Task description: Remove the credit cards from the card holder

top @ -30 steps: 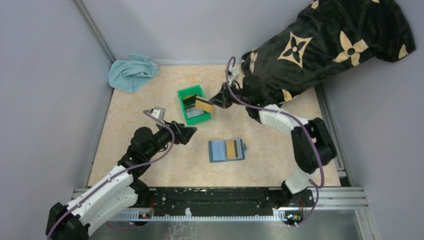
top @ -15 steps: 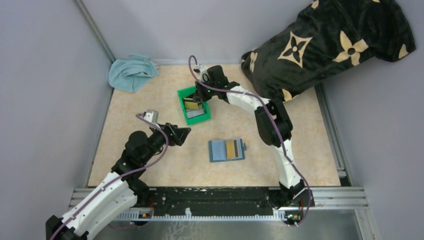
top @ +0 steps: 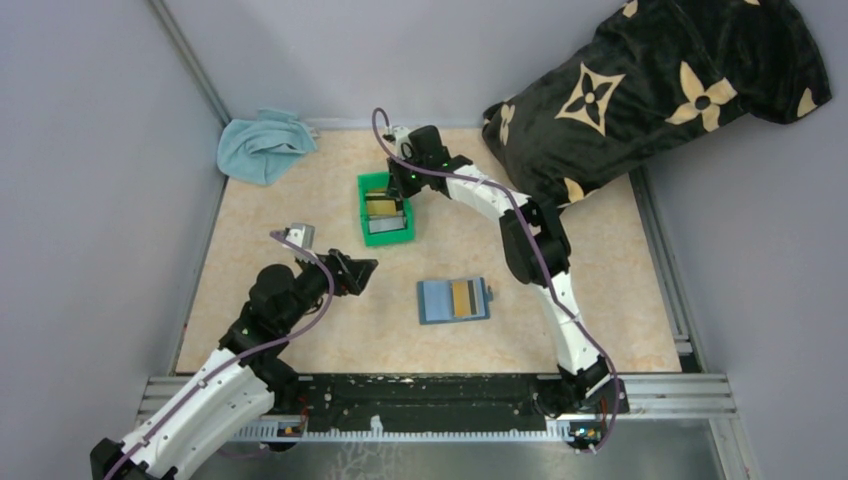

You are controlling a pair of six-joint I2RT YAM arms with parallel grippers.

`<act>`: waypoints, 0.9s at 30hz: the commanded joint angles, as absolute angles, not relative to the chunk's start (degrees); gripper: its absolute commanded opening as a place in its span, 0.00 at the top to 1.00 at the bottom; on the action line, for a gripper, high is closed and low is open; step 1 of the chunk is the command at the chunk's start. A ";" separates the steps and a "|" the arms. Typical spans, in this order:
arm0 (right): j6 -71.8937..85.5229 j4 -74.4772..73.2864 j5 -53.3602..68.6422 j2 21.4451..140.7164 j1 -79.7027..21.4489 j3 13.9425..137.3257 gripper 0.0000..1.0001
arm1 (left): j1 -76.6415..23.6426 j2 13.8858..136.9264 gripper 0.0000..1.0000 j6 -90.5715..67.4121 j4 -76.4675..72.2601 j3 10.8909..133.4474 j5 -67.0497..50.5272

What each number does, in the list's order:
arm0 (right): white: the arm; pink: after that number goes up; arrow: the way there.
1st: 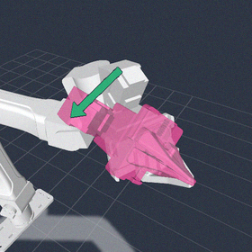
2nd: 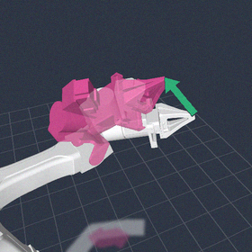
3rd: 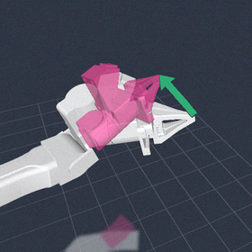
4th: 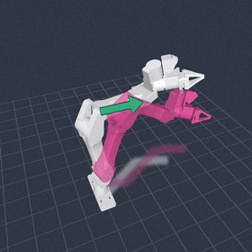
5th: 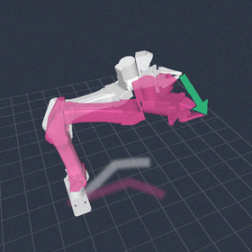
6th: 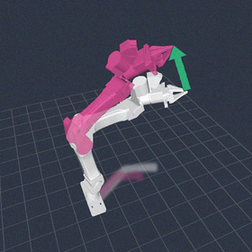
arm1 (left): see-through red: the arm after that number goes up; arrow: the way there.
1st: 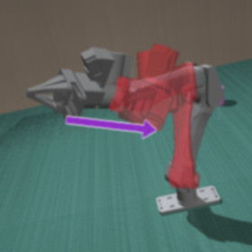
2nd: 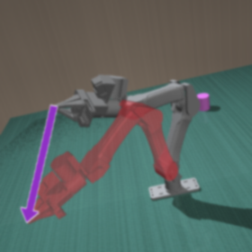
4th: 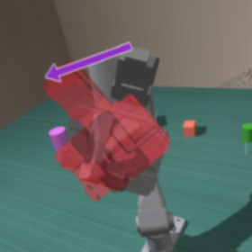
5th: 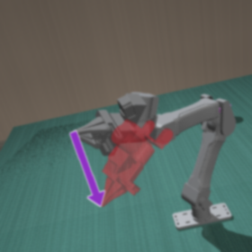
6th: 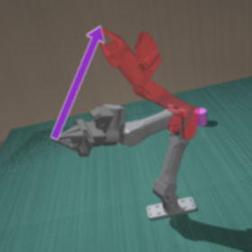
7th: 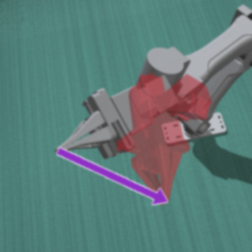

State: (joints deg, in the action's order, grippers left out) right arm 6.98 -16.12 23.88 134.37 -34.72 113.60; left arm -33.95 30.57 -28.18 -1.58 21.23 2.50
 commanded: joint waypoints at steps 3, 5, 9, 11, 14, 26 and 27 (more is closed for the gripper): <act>5.60 -14.99 16.17 134.49 -34.84 116.99 0.74 | -33.57 30.59 0.12 -27.60 -1.68 20.58 2.61; 6.04 -12.37 13.62 132.91 -34.80 114.99 0.56 | -33.60 31.18 0.12 -27.61 -1.90 20.79 2.26; 5.63 -5.39 11.43 126.33 -34.87 107.60 0.43 | -33.57 32.04 0.12 -27.52 -2.50 20.67 1.62; 4.83 -3.51 11.27 123.84 -35.02 105.46 0.43 | -33.49 32.37 0.12 -27.66 -2.97 20.37 1.34; 3.15 -2.38 10.59 120.39 -35.84 102.81 0.45 | -33.49 32.96 0.11 -27.81 -3.81 20.06 1.00; 9.53 16.85 3.92 92.54 -37.44 68.65 1.00 | -33.48 37.36 0.17 -26.19 -10.55 18.17 -3.99; 10.23 18.05 2.89 89.35 -37.44 65.18 1.00 | -33.50 38.82 0.20 -26.08 -12.15 18.19 -5.49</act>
State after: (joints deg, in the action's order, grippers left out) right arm 6.70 5.63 7.42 103.20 -37.30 74.89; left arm -33.65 35.42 -28.16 -5.43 18.92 -0.30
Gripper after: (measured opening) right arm 0.006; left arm 0.849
